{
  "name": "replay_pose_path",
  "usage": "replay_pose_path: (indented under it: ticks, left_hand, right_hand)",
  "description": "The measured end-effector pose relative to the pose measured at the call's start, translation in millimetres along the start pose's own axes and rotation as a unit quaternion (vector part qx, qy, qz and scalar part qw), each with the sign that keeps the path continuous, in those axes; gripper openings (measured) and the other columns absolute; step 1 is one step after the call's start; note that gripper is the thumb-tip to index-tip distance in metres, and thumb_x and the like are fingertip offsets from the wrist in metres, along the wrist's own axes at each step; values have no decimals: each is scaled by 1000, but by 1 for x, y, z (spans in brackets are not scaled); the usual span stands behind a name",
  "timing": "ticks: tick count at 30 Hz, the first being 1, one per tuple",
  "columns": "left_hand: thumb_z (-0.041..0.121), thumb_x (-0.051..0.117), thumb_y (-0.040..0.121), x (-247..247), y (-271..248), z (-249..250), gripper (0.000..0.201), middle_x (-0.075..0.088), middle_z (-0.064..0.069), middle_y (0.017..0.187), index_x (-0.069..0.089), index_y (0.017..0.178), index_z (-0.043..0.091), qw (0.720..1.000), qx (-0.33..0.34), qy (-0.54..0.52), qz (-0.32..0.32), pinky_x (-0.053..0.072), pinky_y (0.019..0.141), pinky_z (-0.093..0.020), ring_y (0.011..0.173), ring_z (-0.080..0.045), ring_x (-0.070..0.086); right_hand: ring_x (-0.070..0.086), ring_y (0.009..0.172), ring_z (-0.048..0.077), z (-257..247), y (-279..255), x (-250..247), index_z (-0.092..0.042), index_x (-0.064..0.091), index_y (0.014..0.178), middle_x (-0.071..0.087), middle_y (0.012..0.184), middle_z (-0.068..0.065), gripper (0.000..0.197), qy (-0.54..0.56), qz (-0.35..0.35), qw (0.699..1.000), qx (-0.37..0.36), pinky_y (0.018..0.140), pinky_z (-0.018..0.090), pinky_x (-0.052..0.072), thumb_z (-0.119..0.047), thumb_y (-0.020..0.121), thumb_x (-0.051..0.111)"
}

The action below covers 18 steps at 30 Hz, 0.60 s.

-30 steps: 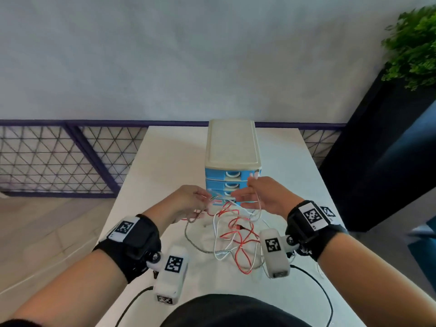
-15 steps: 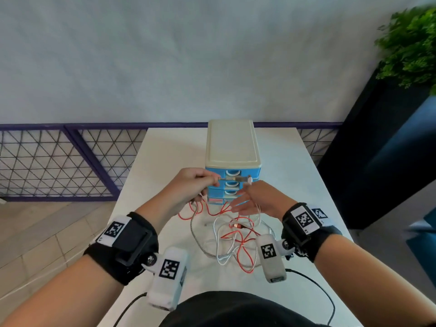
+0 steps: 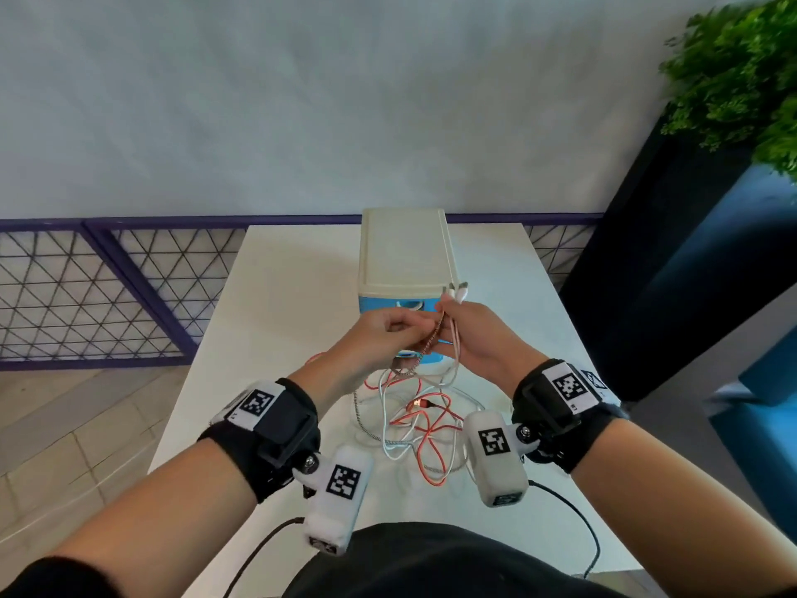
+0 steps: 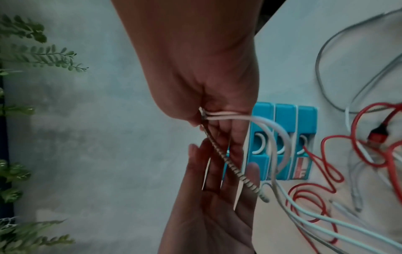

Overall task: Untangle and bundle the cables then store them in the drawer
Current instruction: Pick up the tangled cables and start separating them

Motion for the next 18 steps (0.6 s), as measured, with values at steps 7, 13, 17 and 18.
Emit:
replay_pose_path:
  ticks: [7,13,17,18]
  left_hand:
    - [20,50,92,-4,51,-29,17,62,-5,75,59,85,6,958,56,271,75,48,71,-35,72,-19,57]
    - [3,63,79,76,70,-59,10,64,0,75,70,85,5,894,99,403,-170,37,60,-13,67,-9,54]
    - [-1,57,80,96,78,-101,26,67,-5,99,69,100,9,852,-14,458,-252,45,74,-22,90,-19,61]
    - [-1,54,82,96,79,-113,28,65,-8,101,68,101,12,845,-42,468,-257,44,76,-27,94,-24,61]
  right_hand:
    - [45,36,8,19,-14,-49,-14,40,85,47,51,-1,24,29,102,994,35,37,21,43,-23,106,31]
    - [23,40,7,11,-28,-57,-8,50,104,23,59,-3,25,-72,86,993,33,38,18,22,-30,103,38]
    - [23,42,7,6,-36,-62,-7,51,103,26,53,-7,28,-115,72,990,35,41,19,21,-34,101,45]
    - [23,42,7,4,-38,-62,-8,49,97,27,52,-7,24,-131,67,989,30,40,19,21,-32,100,47]
Point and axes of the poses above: each hand's wrist, its own y-axis towards the middle knuckle, its own x-axis out of the palm, z = x × y, the point moved 9 cm from there along y, towards the middle knuckle
